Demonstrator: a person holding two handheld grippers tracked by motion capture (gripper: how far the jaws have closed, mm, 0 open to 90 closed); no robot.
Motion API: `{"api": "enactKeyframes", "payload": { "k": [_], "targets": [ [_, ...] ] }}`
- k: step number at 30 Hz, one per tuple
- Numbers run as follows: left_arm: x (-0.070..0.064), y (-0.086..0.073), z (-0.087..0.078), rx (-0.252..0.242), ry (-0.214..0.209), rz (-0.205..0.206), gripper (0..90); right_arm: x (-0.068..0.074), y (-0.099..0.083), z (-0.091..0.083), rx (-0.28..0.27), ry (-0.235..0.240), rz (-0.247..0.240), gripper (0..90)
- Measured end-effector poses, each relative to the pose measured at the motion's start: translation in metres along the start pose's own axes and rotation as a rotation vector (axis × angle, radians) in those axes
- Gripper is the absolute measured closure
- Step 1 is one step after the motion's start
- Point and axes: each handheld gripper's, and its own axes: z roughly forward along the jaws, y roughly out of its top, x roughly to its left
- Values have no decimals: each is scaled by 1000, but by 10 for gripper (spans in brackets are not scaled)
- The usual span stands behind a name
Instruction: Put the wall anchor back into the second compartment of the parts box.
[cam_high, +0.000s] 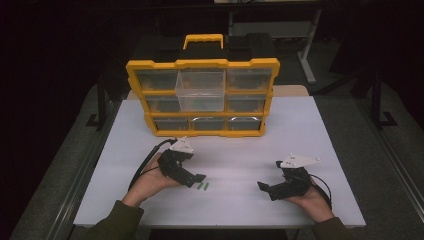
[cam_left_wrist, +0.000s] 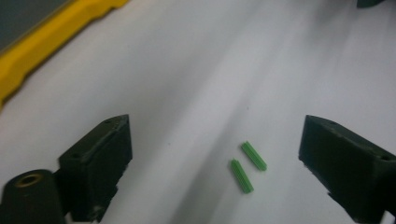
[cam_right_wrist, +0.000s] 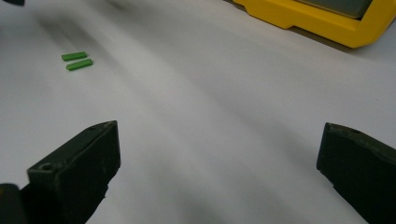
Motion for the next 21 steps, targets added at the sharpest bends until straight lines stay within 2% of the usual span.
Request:
{"api": "enactKeyframes", "payload": {
  "k": [1, 2, 3, 5, 10, 12, 16, 18, 20, 21],
  "targets": [
    [-1, -2, 1, 5, -4, 0, 130, 0, 0, 0, 0, 0, 0, 0],
    [-4, -3, 4, -1, -9, -26, 148, 0, 0, 0, 1, 1, -2, 0],
    [-4, -4, 5, 13, -8, -10, 154, 0, 0, 0, 1, 2, -1, 0],
    [-6, -7, 8, 11, -6, -24, 221, 0, -1, 0, 4, 1, 0, 0],
    [-10, -13, 13, 43, -13, -15, 307, 0, -1, 0, 5, 1, -1, 0],
    [-11, -15, 15, 53, -14, -13, 377, 0, -1, 0, 4, 1, -5, 0],
    [-12, -18, 18, 53, -23, -41, 486, 1, -1, 0, 5, 1, 0, 0],
    [-11, -19, 18, 83, -24, -15, 550, 1, -1, 0, 4, 0, 0, 0],
    [-13, -20, 21, 69, -25, -36, 591, 1, -1, 0, 4, 1, -2, 0],
    [-11, -19, 20, 105, -27, 7, 615, 1, -1, 0, 4, 0, -1, 0]
  ]
}}
